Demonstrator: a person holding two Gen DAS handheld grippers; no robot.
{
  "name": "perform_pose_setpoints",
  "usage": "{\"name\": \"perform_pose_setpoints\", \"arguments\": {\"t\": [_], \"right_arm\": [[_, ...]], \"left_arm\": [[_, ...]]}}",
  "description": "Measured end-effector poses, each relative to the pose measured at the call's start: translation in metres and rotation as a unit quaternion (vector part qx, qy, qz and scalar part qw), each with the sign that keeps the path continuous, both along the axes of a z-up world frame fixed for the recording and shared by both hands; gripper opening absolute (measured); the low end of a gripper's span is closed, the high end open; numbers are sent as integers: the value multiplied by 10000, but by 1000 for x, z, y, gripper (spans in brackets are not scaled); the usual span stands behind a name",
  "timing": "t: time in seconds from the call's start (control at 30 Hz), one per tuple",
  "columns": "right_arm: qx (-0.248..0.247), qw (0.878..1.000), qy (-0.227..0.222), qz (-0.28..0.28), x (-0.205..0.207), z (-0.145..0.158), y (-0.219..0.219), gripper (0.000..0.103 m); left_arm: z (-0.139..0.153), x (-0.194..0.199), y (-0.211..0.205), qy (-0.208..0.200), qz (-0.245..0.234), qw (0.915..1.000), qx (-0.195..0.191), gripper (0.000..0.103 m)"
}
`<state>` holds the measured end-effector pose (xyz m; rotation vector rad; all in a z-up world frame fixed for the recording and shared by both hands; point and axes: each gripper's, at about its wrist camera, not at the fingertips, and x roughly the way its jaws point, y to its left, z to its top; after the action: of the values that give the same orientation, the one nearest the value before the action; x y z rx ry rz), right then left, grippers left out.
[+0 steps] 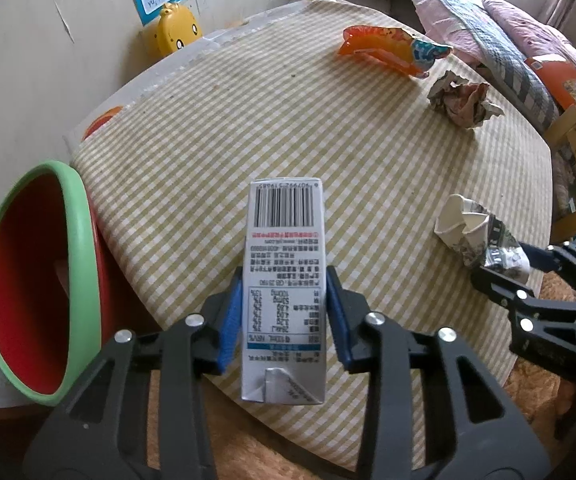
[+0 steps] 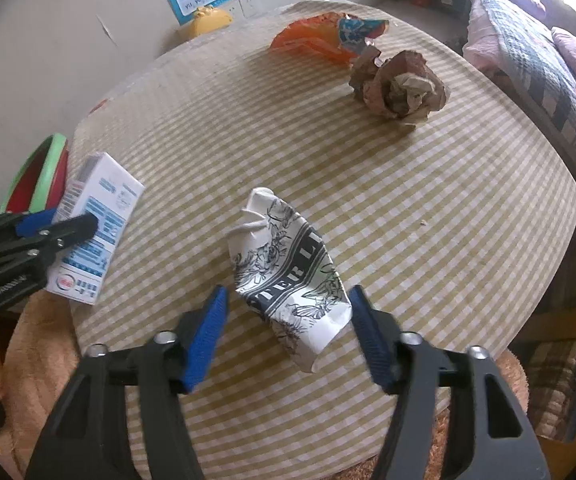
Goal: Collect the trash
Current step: 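Lift the milk carton with the left gripper while the right lifts the printed wrapper, then carry the carton and printed wrapper over the green bucket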
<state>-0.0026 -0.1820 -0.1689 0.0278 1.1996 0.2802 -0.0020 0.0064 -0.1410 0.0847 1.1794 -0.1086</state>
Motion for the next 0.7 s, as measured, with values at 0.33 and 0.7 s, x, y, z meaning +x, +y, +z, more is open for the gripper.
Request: {"name": "perform_pose_setpoints", "arguments": {"t": [0.33,0.7], "right_arm": [[621,9973,-230,-307,-2,26,-13,51],[975,9929,-675,-129,-3,80,12,51]], "left_arm": [[25,-3,9,-422,137,9989,-155,37],[68,-11,30,-1052,298,9938,-207,37]]}}
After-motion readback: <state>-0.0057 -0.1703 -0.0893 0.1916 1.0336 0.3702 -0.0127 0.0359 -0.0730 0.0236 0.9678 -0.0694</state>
